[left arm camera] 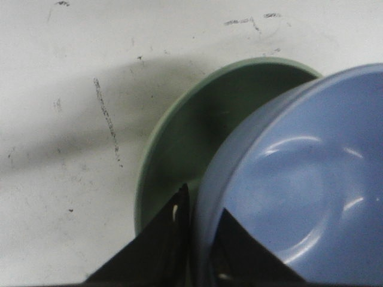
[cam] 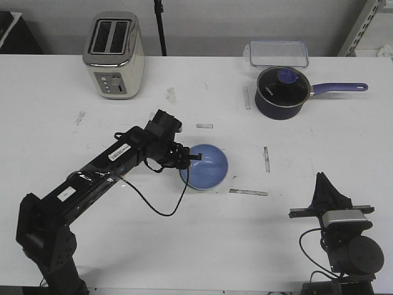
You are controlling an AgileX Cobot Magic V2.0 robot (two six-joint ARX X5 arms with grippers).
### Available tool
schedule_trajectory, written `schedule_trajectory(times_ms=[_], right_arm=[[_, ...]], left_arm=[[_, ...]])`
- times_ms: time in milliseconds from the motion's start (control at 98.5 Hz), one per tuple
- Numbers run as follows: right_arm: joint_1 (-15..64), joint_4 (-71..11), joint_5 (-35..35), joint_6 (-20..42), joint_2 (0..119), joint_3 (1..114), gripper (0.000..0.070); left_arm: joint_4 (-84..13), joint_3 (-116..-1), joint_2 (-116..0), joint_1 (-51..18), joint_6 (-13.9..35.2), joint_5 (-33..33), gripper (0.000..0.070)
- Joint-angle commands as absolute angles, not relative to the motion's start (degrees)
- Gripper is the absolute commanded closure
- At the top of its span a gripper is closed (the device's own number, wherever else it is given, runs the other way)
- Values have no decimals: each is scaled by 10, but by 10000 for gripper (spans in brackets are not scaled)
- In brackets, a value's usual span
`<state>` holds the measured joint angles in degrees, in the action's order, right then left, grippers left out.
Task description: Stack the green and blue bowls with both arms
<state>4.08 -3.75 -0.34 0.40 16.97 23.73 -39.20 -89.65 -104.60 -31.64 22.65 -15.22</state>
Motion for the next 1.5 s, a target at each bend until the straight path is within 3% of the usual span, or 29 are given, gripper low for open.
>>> schedule_trajectory(times_ms=[0, 112, 234, 396, 548, 711, 1056, 1351, 1493], right_arm=[[42, -30, -4, 2, 169, 236, 685], [42, -30, -4, 2, 169, 236, 685], [42, -30, -4, 2, 169, 236, 685], [42, -30, -4, 2, 169, 236, 685], [42, -30, -4, 2, 169, 236, 685], [42, -30, -4, 2, 169, 236, 685], [42, -30, -4, 2, 169, 236, 685], [42, -30, -4, 2, 169, 236, 685], [42, -30, -4, 2, 169, 236, 685]], left_arm=[[-387, -912, -1055, -319, 225, -155, 697], [-390, -912, -1061, -319, 220, -155, 674], [-392, -912, -1064, -319, 220, -155, 567], [-398, -916, -1063, -319, 222, -156, 553], [-413, -923, -1058, -319, 221, -172, 401], [-418, -923, -1049, -319, 222, -202, 401], [-452, -923, -1019, -310, 221, -202, 402], [-444, -917, -968, -293, 216, -176, 414], [-384, -870, -930, -282, 197, -152, 414]])
